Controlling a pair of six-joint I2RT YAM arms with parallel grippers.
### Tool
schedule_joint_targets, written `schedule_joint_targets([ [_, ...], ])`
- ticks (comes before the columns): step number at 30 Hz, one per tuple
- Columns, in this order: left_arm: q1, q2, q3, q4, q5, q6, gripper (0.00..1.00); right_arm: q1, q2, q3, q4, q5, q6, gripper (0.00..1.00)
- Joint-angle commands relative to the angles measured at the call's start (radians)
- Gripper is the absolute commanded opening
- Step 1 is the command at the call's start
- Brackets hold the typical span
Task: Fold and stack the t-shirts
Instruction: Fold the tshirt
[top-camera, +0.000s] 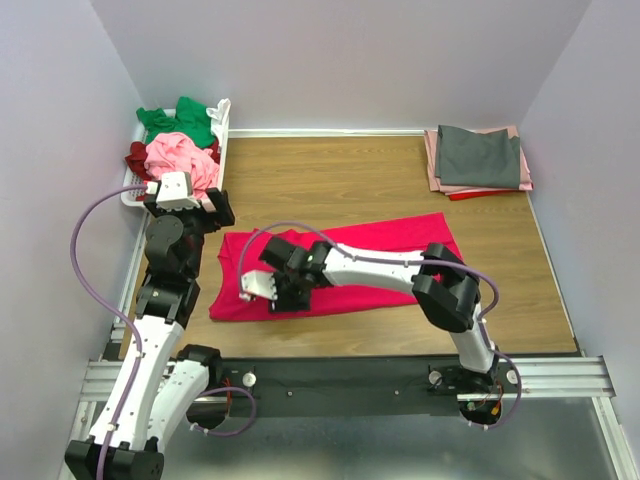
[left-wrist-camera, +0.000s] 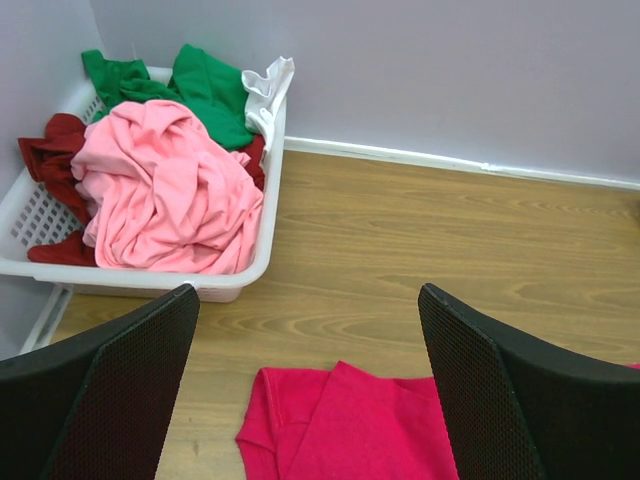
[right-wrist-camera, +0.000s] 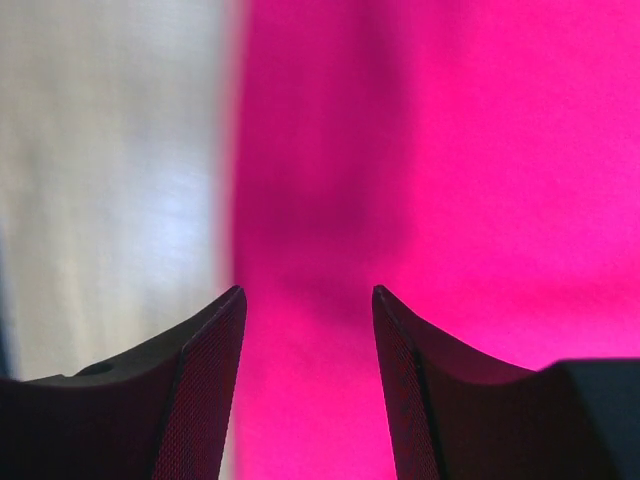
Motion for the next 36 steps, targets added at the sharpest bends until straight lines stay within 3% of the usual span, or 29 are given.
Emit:
schedule_joint_targets([
  [1, 0.000, -0.023, 0.005, 0.010, -0.050, -0.003, 0.98, -0.132, -0.022, 0.111, -0.061, 0.005, 0.009, 0.61],
  [9, 0.000, -0.018, 0.007, 0.008, -0.049, -0.004, 0.98, -0.387, 0.154, 0.406, -0.090, -0.263, 0.148, 0.61],
  [16, 0.002, 0.005, 0.007, 0.012, -0.046, 0.000, 0.98, -0.445, 0.407, 0.685, -0.089, -0.391, 0.316, 0.68],
  [26, 0.000, 0.025, 0.005, 0.015, -0.033, 0.004, 0.98, -0.475, 0.477, 0.675, -0.089, -0.480, 0.360, 0.67],
  [29, 0.000, 0.025, 0.004, 0.015, -0.030, 0.004, 0.98, -0.475, 0.494, 0.650, -0.089, -0.501, 0.367, 0.61],
  [32, 0.000, 0.027, 0.004, 0.018, -0.029, 0.004, 0.98, -0.478, 0.504, 0.655, -0.090, -0.491, 0.367, 0.39],
  [33, 0.000, 0.027, 0.004, 0.016, -0.027, 0.003, 0.98, -0.479, 0.503, 0.667, -0.089, -0.491, 0.370, 0.28],
  [36, 0.000, 0.028, 0.004, 0.018, -0.027, 0.003, 0.98, -0.497, 0.512, 0.697, -0.089, -0.480, 0.377, 0.11],
])
